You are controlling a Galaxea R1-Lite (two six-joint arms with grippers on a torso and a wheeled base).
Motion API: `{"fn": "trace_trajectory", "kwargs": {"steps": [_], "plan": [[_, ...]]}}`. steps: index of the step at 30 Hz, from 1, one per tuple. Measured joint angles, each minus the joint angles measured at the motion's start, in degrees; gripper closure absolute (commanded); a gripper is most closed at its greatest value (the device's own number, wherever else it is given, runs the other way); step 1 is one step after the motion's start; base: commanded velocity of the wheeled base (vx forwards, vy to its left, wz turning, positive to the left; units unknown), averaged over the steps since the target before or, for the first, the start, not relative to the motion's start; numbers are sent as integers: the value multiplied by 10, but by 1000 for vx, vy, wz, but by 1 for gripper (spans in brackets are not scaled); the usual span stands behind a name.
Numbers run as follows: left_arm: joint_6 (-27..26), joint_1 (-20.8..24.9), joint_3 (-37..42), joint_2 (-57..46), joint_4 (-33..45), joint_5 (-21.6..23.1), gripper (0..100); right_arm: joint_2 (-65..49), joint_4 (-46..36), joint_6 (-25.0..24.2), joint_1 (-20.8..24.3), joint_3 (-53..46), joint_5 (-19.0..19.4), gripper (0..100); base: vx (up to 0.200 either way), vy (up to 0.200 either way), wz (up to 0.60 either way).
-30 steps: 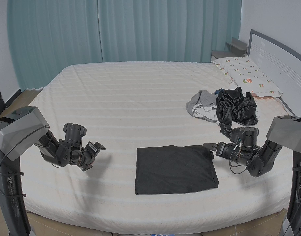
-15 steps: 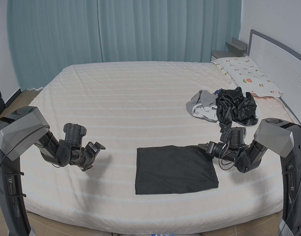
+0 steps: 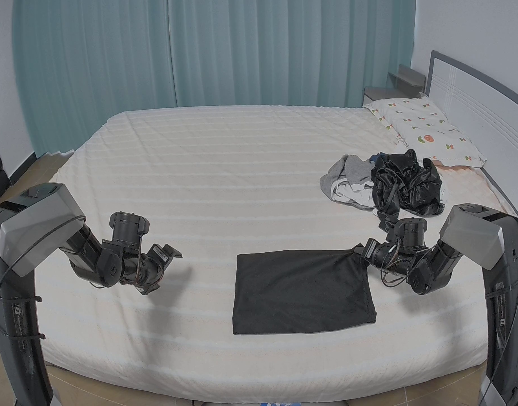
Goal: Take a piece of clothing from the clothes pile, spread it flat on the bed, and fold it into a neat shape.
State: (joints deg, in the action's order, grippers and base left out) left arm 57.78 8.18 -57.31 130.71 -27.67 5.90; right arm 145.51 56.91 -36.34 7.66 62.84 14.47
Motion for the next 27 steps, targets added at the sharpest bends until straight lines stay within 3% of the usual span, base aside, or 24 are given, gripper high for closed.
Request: {"fn": "trace_trajectory", "kwargs": {"steps": [4,5,9,16,21,27], "plan": [[0,0,0,0,0,0,0,8,1,-2,-4,5,1,100,0,0,0],[-1,0,0,0,0,0,0,9,1,-4,-4,6,1,0,0,0,0],[0,1,0,0,0,0,0,9,26,-35,-5,4,0,0,0,0,0],[0,1,-1,0,0,0,0,-24,49,-46,-10,-59,2,0,0,0,0],[0,1,-1,0,0,0,0,-67,63,-45,-10,-145,1,0,0,0,0],[0,1,0,0,0,0,0,-113,135,-41,-9,-289,25,0,-167,0,0]]}}
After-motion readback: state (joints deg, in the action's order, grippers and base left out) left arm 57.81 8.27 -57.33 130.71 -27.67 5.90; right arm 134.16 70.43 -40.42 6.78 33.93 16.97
